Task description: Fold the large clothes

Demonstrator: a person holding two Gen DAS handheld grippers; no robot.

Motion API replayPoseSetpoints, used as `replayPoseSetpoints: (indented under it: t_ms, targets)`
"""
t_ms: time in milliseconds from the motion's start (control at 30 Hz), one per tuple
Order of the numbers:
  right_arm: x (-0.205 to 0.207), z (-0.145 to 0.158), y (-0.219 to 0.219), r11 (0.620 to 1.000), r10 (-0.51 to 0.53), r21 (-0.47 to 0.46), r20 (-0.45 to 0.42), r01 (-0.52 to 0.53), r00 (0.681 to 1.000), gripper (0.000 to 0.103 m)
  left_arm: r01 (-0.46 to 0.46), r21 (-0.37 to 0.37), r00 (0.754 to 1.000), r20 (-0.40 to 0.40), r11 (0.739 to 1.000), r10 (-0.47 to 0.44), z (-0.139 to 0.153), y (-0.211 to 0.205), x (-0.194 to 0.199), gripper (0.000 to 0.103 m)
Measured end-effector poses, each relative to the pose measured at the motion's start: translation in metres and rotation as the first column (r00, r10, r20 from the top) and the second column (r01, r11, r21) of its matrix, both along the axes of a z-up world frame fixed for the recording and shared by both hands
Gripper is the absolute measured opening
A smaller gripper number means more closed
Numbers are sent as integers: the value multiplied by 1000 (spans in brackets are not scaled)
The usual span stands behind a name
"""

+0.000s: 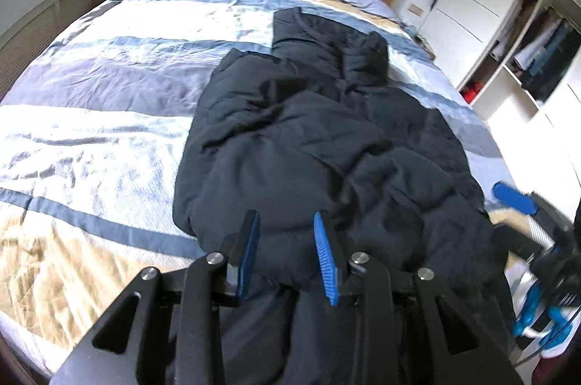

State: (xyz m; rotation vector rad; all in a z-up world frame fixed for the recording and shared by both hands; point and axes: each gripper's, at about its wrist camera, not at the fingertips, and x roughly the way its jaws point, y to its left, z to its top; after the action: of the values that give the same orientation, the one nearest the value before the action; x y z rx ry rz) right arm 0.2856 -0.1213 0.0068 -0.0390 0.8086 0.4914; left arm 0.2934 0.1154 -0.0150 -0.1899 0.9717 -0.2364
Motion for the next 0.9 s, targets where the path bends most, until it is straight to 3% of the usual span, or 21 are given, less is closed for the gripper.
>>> replayPoseSetpoints:
  t_ms: [200, 333, 433, 533, 733, 900]
  targets:
    - [27, -46, 15, 997, 28, -64, -77, -33, 997, 80, -1, 30, 998, -69, 1000, 3, -32, -10, 23, 30]
    - [30, -75, -7, 996, -2, -86, -131, -9, 991, 78, 23, 84, 991, -132, 996, -12, -66, -24, 25, 30]
    - [29, -81, -22, 994, -36, -105, -146, 20, 989, 78, 20, 110, 992, -123, 994, -6, -67, -29, 22, 30]
    - [23, -79, -41, 995, -62, -89, -156, 48, 986, 78, 8, 95, 995, -96, 995, 1, -51, -29, 15, 30]
    - [3, -47, -45, 995, -60, -79, -59, 55, 996, 78, 22, 61, 1000, -19, 998, -21, -23, -44, -3, 30]
    - [-12, -31, -28, 999, 7, -35, 3, -7, 1000, 78, 15, 80, 999, -37, 997, -12, -31, -53, -9, 30]
